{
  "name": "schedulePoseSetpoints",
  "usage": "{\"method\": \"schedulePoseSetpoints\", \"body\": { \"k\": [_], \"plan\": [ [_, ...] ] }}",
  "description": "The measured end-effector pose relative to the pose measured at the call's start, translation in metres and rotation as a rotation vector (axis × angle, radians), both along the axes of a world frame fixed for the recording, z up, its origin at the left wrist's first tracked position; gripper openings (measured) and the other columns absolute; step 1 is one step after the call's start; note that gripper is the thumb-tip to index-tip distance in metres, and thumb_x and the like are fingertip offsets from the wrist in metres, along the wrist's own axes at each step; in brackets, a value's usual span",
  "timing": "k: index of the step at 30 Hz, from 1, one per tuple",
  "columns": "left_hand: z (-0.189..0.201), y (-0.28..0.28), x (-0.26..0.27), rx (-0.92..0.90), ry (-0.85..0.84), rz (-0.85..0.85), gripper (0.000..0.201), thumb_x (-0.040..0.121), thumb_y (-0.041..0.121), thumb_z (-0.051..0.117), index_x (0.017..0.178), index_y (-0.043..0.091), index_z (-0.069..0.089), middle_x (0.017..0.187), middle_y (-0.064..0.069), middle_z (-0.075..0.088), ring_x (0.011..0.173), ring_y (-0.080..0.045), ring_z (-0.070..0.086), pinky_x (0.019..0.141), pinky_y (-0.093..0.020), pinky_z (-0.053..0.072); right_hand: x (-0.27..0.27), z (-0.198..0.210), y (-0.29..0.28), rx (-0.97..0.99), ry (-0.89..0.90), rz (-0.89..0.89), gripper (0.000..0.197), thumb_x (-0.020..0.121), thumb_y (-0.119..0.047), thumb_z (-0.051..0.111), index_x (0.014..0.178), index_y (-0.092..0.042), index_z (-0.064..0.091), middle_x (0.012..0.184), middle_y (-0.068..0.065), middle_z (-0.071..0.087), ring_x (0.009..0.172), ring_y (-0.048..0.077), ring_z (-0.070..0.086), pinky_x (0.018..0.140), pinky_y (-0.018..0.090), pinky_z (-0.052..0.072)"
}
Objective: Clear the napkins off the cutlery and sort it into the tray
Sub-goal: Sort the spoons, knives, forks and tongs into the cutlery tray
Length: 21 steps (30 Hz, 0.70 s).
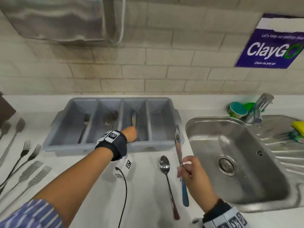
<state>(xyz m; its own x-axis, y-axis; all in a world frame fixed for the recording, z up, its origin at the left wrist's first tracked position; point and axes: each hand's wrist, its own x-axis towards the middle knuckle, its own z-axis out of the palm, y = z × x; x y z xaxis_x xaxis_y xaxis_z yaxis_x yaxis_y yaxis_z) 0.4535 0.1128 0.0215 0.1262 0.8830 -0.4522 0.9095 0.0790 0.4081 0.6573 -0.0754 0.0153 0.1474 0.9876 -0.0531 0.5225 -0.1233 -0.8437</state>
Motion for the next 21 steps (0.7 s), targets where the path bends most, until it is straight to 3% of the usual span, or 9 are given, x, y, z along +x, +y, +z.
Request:
{"method": "schedulePoseSetpoints", "body": {
  "k": [2,6,8,9,11,13,15,17,21],
  "plan": [
    [0.008,-0.014,-0.003,0.072,-0.208,0.094,0.041,0.099,-0.006,0.037,0.137,-0.003,0.054,0.144,-0.022,0.054,0.131,-0.035,0.053,0.11,-0.036,0.041,-0.002,0.024,0.028,0.05,0.106,0.019,0.038,0.088,-0.003,0.052,0.082,-0.036,0.035,0.053,-0.001,0.063,0.049,0.004,0.056,0.054,0.02,0.047],
    [0.014,-0.07,-0.03,0.387,-0.546,0.269,0.03,0.099,-0.002,0.048,0.122,0.002,0.067,0.123,-0.015,0.066,0.109,-0.023,0.063,0.091,-0.021,0.045,-0.033,0.054,0.106,0.107,0.142,0.096,0.026,0.09,0.001,0.049,0.083,-0.025,0.047,0.071,0.006,0.058,0.056,0.006,0.056,0.049,0.014,0.045],
    [0.01,-0.109,-0.047,0.409,-0.615,0.318,0.028,0.1,0.003,0.049,0.105,0.019,0.072,0.102,0.0,0.07,0.091,-0.007,0.064,0.079,-0.008,0.046,-0.061,0.057,0.146,0.019,0.033,0.182,0.015,0.089,0.001,0.05,0.102,-0.006,0.054,0.077,0.005,0.054,0.066,0.015,0.055,0.058,0.02,0.046],
    [0.006,-0.125,-0.056,0.382,-0.637,0.34,0.033,0.1,0.005,0.049,0.095,0.03,0.069,0.091,0.009,0.069,0.081,0.002,0.063,0.073,-0.002,0.045,-0.075,0.055,0.165,-0.029,-0.062,0.228,0.023,0.088,0.001,0.051,0.111,-0.001,0.054,0.08,0.006,0.055,0.076,0.02,0.056,0.067,0.024,0.046],
    [-0.005,-0.152,-0.071,0.333,-0.66,0.39,0.043,0.101,0.004,0.048,0.084,0.04,0.064,0.075,0.017,0.069,0.071,0.009,0.062,0.068,-0.003,0.048,-0.101,0.042,0.196,-0.122,-0.251,0.32,0.034,0.088,0.001,0.048,0.122,0.002,0.05,0.106,0.017,0.061,0.104,0.029,0.056,0.089,0.029,0.044],
    [-0.017,-0.174,-0.086,0.316,-0.662,0.438,0.049,0.1,0.002,0.046,0.082,0.043,0.064,0.075,0.029,0.07,0.071,0.011,0.062,0.067,-0.002,0.047,-0.124,0.024,0.214,-0.208,-0.492,0.439,0.036,0.09,0.001,0.042,0.126,0.005,0.047,0.129,0.023,0.053,0.12,0.033,0.05,0.1,0.034,0.04],
    [-0.025,-0.191,-0.1,0.312,-0.655,0.472,0.056,0.099,0.001,0.046,0.078,0.049,0.065,0.079,0.033,0.068,0.073,0.006,0.062,0.069,-0.005,0.048,-0.139,0.013,0.218,-0.272,-0.71,0.506,0.035,0.091,-0.005,0.043,0.123,0.006,0.05,0.128,0.024,0.055,0.118,0.034,0.052,0.1,0.039,0.043],
    [-0.031,-0.205,-0.113,0.31,-0.64,0.493,0.055,0.099,0.002,0.046,0.079,0.051,0.065,0.08,0.033,0.068,0.074,0.002,0.06,0.07,-0.009,0.048,-0.142,-0.003,0.226,-0.319,-0.761,0.528,0.037,0.087,-0.01,0.051,0.121,0.003,0.052,0.124,0.022,0.057,0.115,0.034,0.054,0.098,0.041,0.045],
    [-0.036,-0.222,-0.134,0.307,-0.607,0.484,0.047,0.099,0.005,0.046,0.085,0.045,0.064,0.079,0.034,0.067,0.073,0.002,0.06,0.074,-0.015,0.049,-0.133,-0.051,0.255,-0.398,-0.842,0.519,0.06,0.067,-0.02,0.064,0.124,-0.003,0.051,0.098,0.016,0.071,0.084,0.03,0.068,0.08,0.037,0.057]
  ]
}}
